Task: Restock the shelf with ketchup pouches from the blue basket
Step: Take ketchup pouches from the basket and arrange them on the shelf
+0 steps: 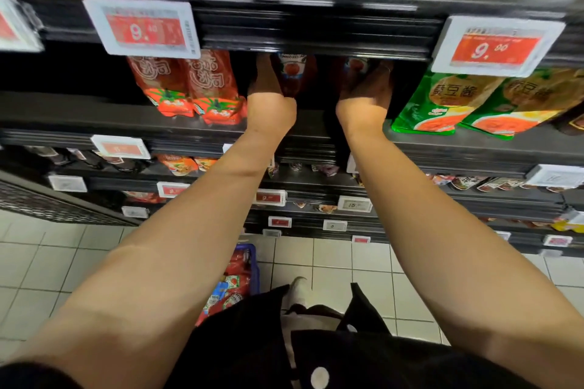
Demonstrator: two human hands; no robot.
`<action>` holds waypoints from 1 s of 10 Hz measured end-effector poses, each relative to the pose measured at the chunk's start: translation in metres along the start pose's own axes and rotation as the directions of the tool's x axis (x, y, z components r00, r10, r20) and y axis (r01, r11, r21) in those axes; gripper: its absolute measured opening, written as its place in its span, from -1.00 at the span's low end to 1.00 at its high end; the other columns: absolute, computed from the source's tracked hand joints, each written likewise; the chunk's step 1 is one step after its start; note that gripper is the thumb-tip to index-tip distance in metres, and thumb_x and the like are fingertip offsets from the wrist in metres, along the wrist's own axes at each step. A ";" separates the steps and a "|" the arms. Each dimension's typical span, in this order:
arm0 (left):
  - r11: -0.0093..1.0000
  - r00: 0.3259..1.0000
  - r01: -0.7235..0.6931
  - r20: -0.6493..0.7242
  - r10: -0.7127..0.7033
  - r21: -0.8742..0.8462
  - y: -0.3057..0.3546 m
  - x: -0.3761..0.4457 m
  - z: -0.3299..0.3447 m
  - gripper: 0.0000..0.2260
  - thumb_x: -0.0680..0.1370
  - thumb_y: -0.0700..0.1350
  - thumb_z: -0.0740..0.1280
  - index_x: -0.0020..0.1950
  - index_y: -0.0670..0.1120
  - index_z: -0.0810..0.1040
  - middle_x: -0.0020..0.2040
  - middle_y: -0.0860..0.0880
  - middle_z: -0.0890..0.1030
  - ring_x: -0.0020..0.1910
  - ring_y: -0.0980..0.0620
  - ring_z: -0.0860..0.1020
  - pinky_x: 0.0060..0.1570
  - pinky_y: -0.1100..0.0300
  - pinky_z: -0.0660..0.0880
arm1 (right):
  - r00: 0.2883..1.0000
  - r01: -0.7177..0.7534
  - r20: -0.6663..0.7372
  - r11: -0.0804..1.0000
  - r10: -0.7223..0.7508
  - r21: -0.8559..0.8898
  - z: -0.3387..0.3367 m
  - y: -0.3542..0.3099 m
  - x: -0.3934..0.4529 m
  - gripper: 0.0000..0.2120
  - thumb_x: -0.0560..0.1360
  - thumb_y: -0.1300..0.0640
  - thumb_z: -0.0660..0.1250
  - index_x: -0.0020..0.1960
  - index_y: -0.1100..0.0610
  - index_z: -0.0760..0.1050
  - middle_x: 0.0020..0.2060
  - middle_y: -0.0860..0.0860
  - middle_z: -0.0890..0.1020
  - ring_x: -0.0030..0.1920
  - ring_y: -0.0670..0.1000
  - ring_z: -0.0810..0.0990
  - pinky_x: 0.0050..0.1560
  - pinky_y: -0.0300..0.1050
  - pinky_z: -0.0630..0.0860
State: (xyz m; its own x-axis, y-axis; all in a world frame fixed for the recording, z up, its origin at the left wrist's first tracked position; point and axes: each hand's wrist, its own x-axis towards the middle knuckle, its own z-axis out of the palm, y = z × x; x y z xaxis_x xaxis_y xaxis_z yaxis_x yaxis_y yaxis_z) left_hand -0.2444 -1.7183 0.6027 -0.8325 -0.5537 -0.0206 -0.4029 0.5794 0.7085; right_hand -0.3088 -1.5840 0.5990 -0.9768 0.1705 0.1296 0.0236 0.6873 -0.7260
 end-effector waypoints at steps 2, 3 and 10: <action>0.980 0.974 0.191 0.112 -0.195 0.046 0.008 0.013 0.006 -0.64 0.61 -0.10 0.23 0.34 -0.28 0.46 0.35 -0.25 0.53 0.31 -0.23 0.51 0.20 0.03 0.43 | 0.978 0.123 0.183 0.987 -0.102 -0.104 0.013 -0.002 0.022 -0.49 0.70 0.02 0.11 0.51 0.33 0.19 0.49 0.26 0.32 0.49 0.20 0.29 0.34 -0.20 0.07; 0.996 0.997 0.065 -0.032 -0.067 -0.061 0.005 0.007 0.011 -0.42 0.54 -0.17 0.35 0.53 -0.24 0.27 0.34 -0.27 0.49 0.27 -0.23 0.51 0.19 0.09 0.45 | 0.975 0.123 0.198 0.987 -0.102 -0.100 0.013 0.003 0.023 -0.42 0.68 -0.02 0.15 0.54 0.33 0.13 0.51 0.25 0.29 0.50 0.19 0.28 0.39 -0.20 0.08; 0.995 0.978 -0.101 -0.182 0.103 0.021 0.005 0.027 0.020 -0.29 0.54 -0.13 0.43 0.60 -0.19 0.16 0.33 -0.27 0.53 0.28 -0.30 0.52 0.20 -0.01 0.46 | 0.996 0.056 0.081 0.976 -0.039 -0.213 0.016 0.003 0.017 -0.40 0.61 0.00 0.30 0.54 0.19 0.18 0.35 0.20 0.51 0.35 0.22 0.49 0.29 -0.02 0.40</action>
State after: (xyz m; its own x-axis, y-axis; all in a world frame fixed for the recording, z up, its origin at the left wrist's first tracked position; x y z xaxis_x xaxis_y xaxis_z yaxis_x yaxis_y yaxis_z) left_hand -0.2767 -1.7180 0.5913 -0.7865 -0.5904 0.1812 -0.3245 0.6447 0.6921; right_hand -0.3292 -1.5897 0.5882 -0.9910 0.0854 0.1030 0.0136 0.8302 -0.5572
